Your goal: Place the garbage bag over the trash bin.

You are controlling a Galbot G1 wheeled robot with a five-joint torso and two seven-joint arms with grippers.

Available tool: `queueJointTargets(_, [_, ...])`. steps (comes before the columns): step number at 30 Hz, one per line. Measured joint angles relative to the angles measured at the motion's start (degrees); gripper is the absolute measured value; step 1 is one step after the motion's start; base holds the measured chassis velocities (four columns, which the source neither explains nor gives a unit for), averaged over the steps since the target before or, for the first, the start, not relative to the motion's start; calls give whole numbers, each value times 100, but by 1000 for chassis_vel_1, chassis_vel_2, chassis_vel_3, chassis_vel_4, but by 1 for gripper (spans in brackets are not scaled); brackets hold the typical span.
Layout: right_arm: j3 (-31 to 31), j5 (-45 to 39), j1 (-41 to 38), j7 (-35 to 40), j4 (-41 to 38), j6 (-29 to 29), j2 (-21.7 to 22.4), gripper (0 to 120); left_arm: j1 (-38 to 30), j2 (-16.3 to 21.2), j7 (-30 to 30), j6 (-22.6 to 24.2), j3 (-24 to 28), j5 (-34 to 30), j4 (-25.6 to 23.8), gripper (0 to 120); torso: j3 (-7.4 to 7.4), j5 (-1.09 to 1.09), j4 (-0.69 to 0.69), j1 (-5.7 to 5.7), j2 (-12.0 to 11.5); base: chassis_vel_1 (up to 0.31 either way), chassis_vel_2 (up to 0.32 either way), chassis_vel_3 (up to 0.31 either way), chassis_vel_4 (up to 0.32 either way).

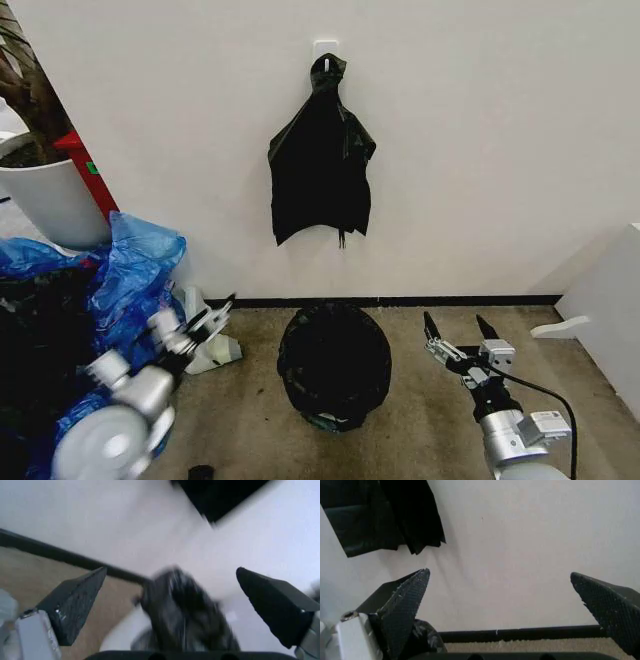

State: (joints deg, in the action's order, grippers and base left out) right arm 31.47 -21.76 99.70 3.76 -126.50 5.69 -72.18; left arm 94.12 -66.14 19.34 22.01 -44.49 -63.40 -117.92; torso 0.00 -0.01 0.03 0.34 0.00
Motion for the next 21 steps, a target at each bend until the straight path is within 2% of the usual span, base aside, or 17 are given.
queueJointTargets(2, [-20,-11,-49,-1,35,3,-7,100,11,47,959,-76,26,530,461,100,0,0,-2,0,0,0,0,0,0])
queueJointTargets(3, [-46,-20,-84,-1,57,3,-15,100,-112,88,1656,-308,147,966,931,100,0,1,-5,0,0,0,0,0,0])
queueJointTargets(5, [-67,-20,-114,0,93,16,-22,100,-404,219,2531,-664,536,1563,1685,100,1,-1,-6,1,0,0,0,0,0])
queueJointTargets(6, [-67,-20,-114,0,93,16,-22,100,-404,219,2531,-664,536,1563,1685,100,1,-1,-6,1,0,0,0,0,0])
queueJointTargets(11, [-45,26,-10,0,134,94,-53,100,-949,218,3406,-603,1197,1713,2517,100,1,0,-6,1,0,0,0,0,0])
queueJointTargets(12, [-45,26,-10,0,134,94,-53,100,-949,218,3406,-603,1197,1713,2517,100,1,0,-6,1,0,0,0,0,0])
queueJointTargets(13, [-14,28,49,-19,130,101,-54,100,-1092,226,3569,-596,1397,1758,2721,100,1,0,-4,1,0,0,0,0,0])
queueJointTargets(18, [93,-14,205,-122,95,56,-55,100,-1488,214,3702,-621,1818,1743,3189,97,1,0,-6,1,0,0,0,0,0])
queueJointTargets(21, [135,-15,275,-141,83,47,-60,100,-1593,182,3695,-624,1895,1625,3335,86,1,0,-4,1,0,0,0,0,0])
